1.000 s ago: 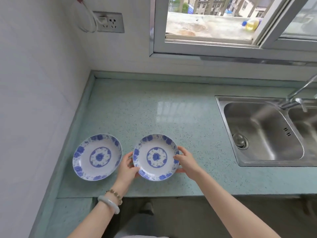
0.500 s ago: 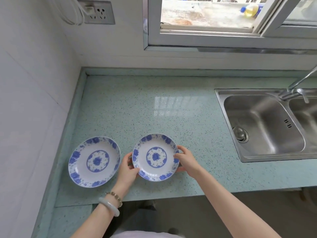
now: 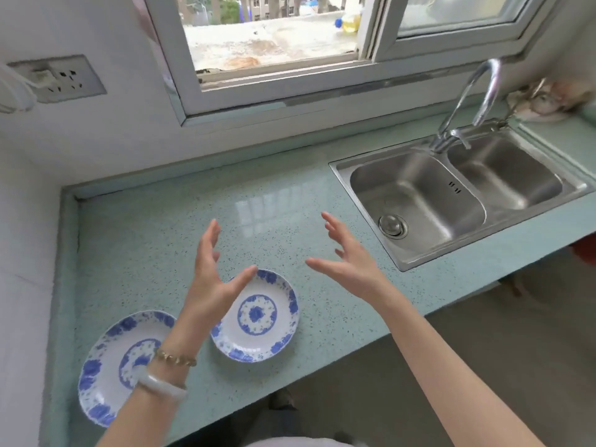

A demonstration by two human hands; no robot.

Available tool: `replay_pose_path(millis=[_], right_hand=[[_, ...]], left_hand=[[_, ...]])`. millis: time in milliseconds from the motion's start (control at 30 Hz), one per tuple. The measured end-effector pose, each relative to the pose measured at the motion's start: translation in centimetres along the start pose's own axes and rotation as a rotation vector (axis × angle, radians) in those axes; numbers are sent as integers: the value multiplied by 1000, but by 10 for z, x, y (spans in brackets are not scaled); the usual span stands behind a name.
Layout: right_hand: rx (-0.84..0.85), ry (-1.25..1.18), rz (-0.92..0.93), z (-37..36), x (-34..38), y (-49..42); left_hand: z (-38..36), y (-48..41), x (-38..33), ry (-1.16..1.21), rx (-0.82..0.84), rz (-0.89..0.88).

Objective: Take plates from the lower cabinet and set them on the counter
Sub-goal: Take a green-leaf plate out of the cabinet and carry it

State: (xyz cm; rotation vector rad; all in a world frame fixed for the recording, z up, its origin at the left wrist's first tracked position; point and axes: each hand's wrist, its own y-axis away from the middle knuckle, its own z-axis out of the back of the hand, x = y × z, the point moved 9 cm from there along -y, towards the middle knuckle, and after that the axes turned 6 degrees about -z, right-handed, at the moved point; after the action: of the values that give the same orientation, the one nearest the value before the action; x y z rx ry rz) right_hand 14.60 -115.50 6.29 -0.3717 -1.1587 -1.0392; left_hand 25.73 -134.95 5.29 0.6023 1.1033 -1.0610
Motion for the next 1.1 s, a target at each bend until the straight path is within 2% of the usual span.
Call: replay_pose_path(millis=[233, 500, 767, 1100], right_hand=[[-383, -261, 32, 115, -13, 102], [-819, -381, -63, 203, -81, 280], [-1148, -421, -180, 228, -156, 475], [-1662, -485, -356, 195, -233, 697]], left_hand=[[-110, -19, -108, 235, 360, -240], [-264, 66, -200, 396, 787, -467], [-382, 207, -259, 411, 1114, -561], [-500, 407, -320, 432, 1594, -704]])
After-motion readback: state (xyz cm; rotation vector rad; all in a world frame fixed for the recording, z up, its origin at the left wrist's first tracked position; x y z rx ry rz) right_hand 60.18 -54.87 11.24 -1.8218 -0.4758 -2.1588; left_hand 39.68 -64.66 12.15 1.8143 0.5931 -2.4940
